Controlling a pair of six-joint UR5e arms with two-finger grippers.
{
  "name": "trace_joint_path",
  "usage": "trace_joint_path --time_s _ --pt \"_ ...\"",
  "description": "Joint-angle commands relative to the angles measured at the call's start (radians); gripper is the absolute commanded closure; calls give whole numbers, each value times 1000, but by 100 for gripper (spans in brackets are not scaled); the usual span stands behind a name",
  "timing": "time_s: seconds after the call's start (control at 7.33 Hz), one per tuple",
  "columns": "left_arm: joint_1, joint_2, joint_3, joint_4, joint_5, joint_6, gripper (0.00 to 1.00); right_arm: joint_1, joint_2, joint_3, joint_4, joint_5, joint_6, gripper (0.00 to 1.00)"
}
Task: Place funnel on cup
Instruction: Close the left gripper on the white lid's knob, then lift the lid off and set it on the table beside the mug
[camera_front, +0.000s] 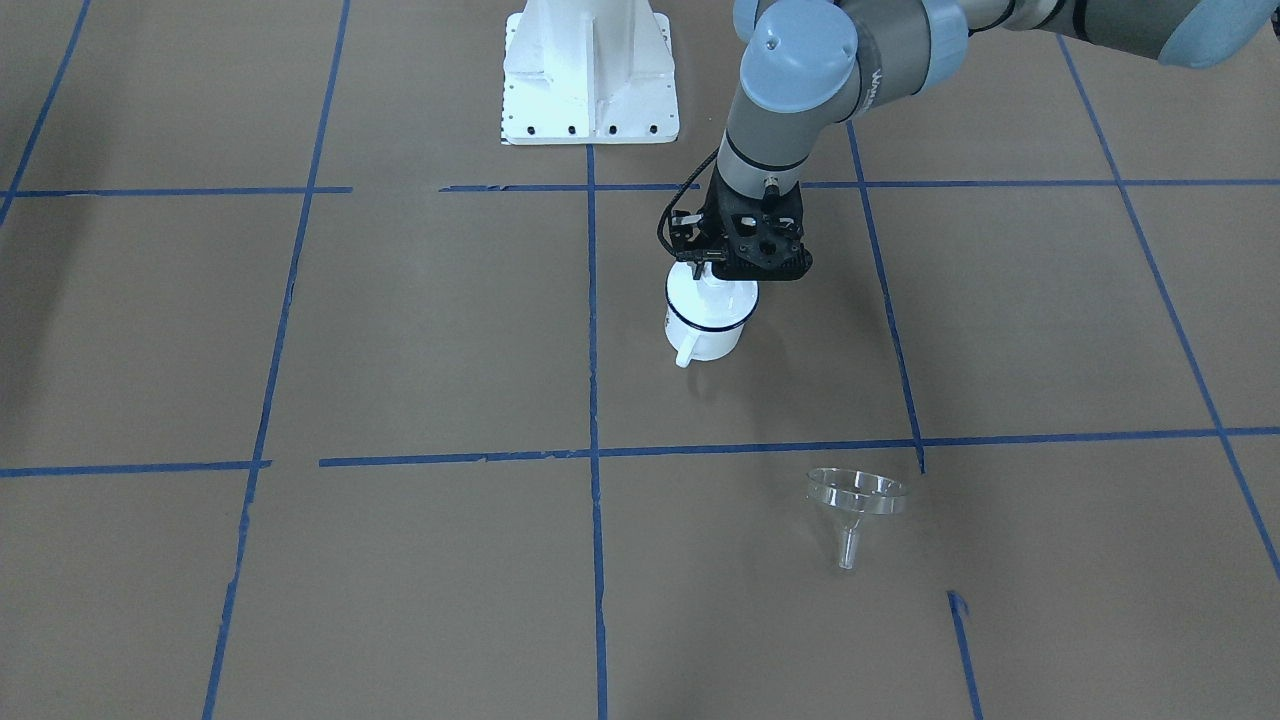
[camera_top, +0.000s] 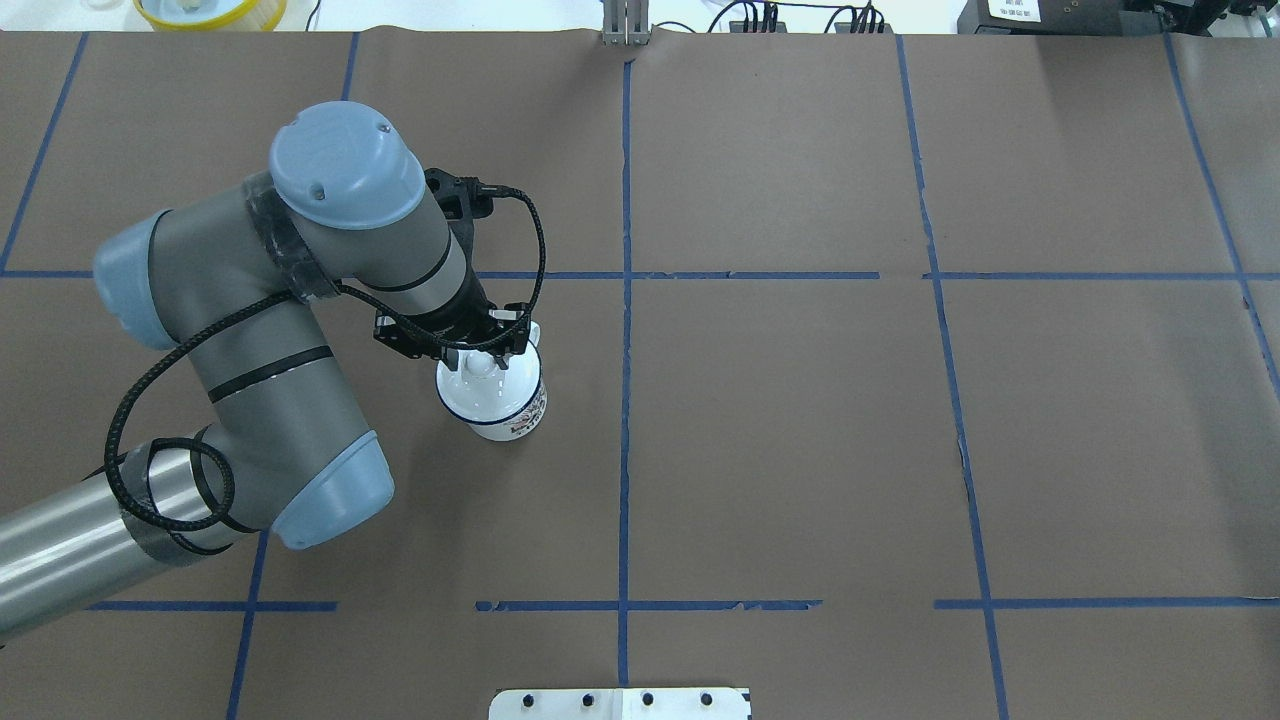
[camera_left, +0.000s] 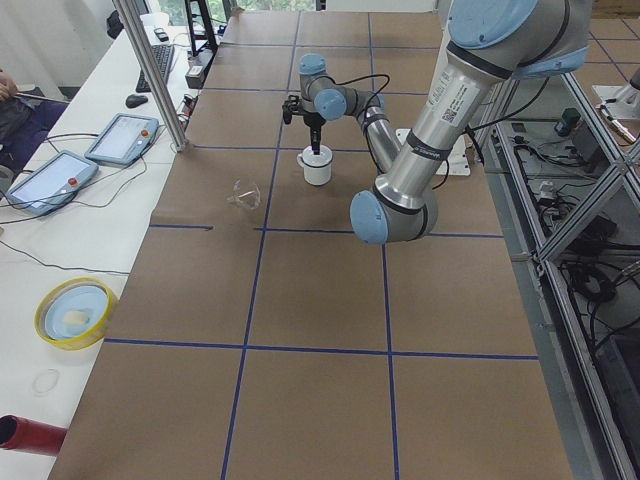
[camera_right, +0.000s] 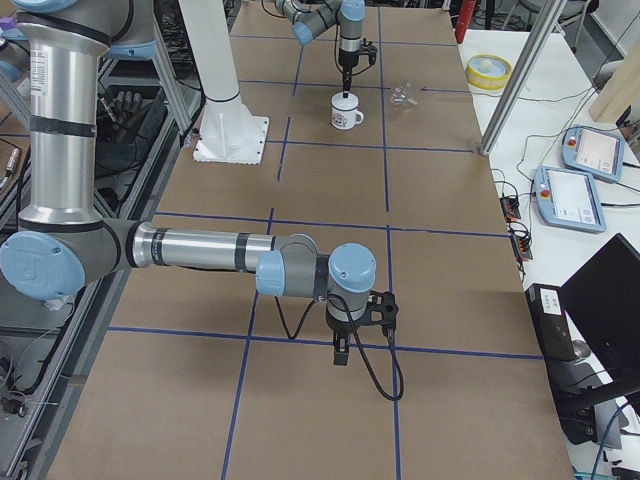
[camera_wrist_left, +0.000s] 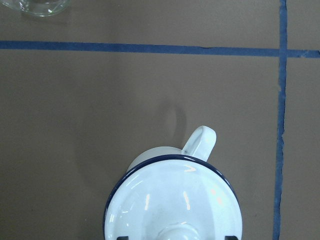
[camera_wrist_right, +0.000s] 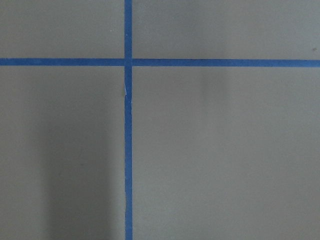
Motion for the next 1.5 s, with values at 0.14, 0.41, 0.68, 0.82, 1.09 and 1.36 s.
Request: trace_joint_path --time_s 0.14,0.41,0.68,0.82,1.09,1.36 --pt "1 0 -7 3 0 0 82 0 0 0 0 0 0 0" --pt "-8 3 -49 33 -2 0 100 0 0 0 0 0 0 0" --pt "-57 3 -194 202 -2 14 100 0 0 0 0 0 0 0" --pt "-105 26 -205 204 1 55 100 0 0 0 0 0 0 0" --pt "-116 199 -273 96 3 141 100 0 0 0 0 0 0 0" --pt "-114 371 -229 -181 3 118 100 0 0 0 0 0 0 0"
